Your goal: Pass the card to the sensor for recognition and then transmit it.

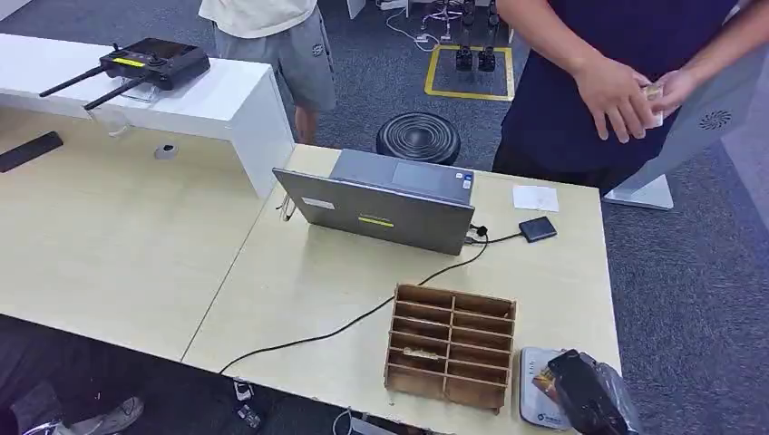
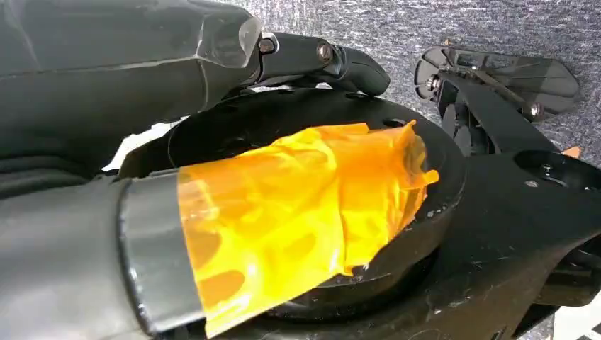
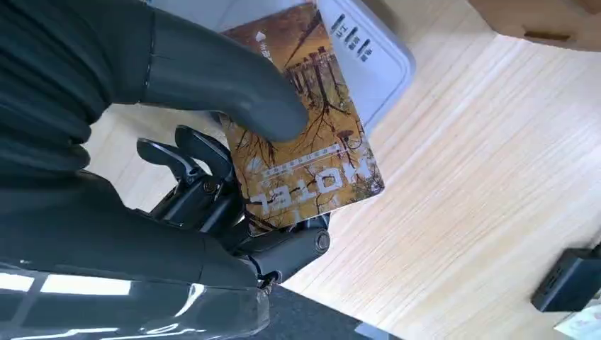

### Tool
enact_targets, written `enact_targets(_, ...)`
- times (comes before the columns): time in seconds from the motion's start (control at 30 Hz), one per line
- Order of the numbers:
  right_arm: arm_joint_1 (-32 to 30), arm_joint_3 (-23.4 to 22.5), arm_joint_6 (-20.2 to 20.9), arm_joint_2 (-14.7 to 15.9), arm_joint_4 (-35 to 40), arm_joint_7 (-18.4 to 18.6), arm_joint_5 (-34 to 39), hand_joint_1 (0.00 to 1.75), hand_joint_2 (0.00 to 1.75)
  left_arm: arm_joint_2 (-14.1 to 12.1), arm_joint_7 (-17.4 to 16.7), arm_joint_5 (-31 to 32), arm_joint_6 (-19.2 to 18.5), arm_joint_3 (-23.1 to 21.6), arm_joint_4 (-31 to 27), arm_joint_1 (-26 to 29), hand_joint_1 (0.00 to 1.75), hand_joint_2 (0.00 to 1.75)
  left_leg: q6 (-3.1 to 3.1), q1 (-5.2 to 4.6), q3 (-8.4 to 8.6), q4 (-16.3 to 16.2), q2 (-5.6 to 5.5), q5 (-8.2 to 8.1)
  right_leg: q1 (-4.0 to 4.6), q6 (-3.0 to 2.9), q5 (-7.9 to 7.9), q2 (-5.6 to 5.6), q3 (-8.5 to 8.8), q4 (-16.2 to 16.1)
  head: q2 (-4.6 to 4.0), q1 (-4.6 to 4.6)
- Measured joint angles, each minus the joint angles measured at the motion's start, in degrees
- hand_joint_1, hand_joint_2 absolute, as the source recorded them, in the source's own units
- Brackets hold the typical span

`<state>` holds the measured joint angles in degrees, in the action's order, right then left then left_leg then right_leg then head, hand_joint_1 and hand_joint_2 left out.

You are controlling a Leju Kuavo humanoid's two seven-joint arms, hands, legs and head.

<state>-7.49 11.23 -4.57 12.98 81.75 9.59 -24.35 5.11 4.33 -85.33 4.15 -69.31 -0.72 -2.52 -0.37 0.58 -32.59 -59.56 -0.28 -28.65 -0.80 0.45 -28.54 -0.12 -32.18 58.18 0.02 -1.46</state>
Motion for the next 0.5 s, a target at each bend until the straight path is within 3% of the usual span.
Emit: enact_targets(0.5, -0.9, -4.1, -1.0, 0.0, 10.3, -4.4, 0.9, 1.75, 1.75, 0.2, 1.4, 0.0, 0.3, 0.2, 0.0, 0.0, 0.00, 0.00, 0.00, 0.00, -0.03, 0.0, 0.00, 0.00, 0.00, 0.00, 0.00, 0.00, -0.03, 0.0, 0.00, -0.02)
